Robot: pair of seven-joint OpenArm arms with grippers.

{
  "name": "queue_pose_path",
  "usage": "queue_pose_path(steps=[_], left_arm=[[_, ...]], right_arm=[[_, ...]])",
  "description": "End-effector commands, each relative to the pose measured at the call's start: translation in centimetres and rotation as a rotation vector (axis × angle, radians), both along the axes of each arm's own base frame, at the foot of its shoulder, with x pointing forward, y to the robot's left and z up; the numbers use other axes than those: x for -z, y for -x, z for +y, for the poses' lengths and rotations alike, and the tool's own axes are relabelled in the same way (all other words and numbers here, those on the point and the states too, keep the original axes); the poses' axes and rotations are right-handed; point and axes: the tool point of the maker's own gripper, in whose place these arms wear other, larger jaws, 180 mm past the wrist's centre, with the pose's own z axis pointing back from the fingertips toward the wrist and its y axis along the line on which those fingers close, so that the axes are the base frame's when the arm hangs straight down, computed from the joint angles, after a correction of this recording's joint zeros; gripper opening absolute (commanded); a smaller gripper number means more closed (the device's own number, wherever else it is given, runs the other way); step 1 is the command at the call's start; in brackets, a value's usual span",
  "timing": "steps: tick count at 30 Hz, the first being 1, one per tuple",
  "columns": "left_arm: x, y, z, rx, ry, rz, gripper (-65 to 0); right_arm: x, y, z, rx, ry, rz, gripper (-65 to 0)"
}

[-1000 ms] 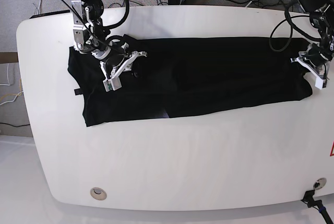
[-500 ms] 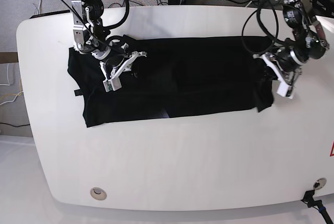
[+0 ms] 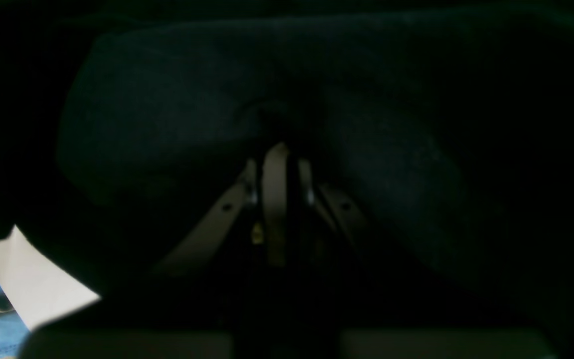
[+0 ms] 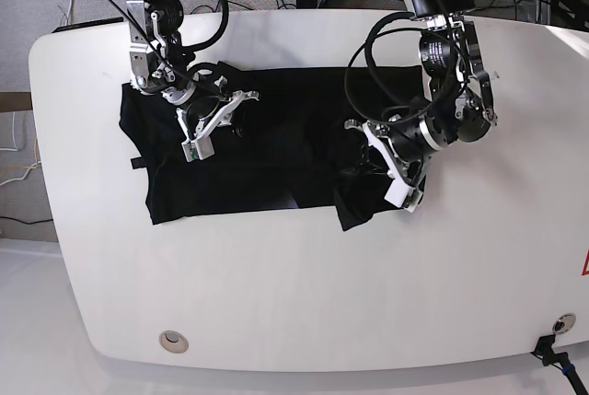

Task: Fold the T-shirt properly
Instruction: 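Lift the strip's end with the left gripper and fold it toward the right gripper, then grasp the folded stack with both grippers and lift it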

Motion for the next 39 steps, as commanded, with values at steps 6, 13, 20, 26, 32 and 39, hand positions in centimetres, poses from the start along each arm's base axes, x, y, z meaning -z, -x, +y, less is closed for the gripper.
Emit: queue_pose_path(steps=[6, 13, 20, 26, 32, 39], left_arm=[[-0.5, -0.6, -0.6, 0.012, 0.034, -0.009, -50.4], [-4.7, -0.1, -4.2, 0.176, 0.048, -0.142, -36.7], [-6.2, -2.2, 2.8, 0.143, -0.243, -0.280, -36.7], [-2.3, -1.4, 6.8, 0.132, -0.508, -0.337, -36.7], [4.8, 0.2, 9.1, 0.118, -0.570, -0.191, -46.4], [7.5, 0.9, 10.2, 0.105, -0.553, -0.117, -56.2]], right_arm=[[1.3, 1.0, -1.0, -0.012, 0.068, 0.064, -62.5], [1.3, 0.9, -0.9, -0.014, 0.068, 0.061, -62.5], [1.1, 0.8, -0.5, -0.013, 0.057, 0.056, -62.5], [-2.2, -0.9, 0.1, -0.022, 0.054, -0.047, -62.0], [-9.9, -3.0, 0.8, -0.039, 0.003, -0.214, -45.6], [-13.5, -5.9, -5.7, 0.153, -0.023, -0.305, -18.5]])
